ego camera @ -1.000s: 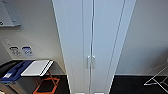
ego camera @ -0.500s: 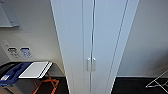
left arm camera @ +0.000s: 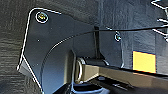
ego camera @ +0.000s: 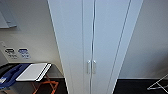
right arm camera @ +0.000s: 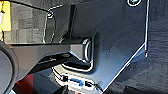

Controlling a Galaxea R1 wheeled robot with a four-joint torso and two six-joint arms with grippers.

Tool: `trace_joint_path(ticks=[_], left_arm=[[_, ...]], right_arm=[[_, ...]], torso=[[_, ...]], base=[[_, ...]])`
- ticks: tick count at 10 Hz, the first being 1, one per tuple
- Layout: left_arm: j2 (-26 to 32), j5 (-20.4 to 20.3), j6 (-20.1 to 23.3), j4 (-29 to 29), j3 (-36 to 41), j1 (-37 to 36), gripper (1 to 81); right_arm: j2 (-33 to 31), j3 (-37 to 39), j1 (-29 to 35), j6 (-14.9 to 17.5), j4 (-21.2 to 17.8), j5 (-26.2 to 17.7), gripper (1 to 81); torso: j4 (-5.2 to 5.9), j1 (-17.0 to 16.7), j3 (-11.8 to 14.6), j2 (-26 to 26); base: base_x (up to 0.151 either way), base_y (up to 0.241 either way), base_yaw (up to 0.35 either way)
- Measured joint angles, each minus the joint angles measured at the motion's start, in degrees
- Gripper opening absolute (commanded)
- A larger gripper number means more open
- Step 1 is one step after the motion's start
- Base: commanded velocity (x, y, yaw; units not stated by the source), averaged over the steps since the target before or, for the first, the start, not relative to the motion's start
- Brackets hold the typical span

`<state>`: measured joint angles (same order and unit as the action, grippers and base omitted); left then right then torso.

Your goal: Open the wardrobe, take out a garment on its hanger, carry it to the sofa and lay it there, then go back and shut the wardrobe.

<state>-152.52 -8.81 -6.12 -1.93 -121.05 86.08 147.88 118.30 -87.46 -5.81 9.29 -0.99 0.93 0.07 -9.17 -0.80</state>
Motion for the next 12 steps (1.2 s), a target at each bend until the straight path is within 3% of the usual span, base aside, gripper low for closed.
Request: trace_joint_path(ticks=[6, 12], left_arm=[[0.0, 0.06, 0.0, 0.0, 0.0, 0.02, 81.1], [0.04, 0.17, 0.0, 0.0, 0.07, 0.05, 81.1]], right_arm=[[0.05, -0.02, -0.02, -0.02, 0.0, -0.09, 81.1], [0.07, -0.29, 0.59, -0.18, 0.0, -0.13, 81.1]], torso=[[0.0, 0.02, 0.0, 0.0], [0.0, 0.02, -0.02, 0.02]], base=[[0.078, 0.0, 0.0], [0.0, 0.0, 0.0]])
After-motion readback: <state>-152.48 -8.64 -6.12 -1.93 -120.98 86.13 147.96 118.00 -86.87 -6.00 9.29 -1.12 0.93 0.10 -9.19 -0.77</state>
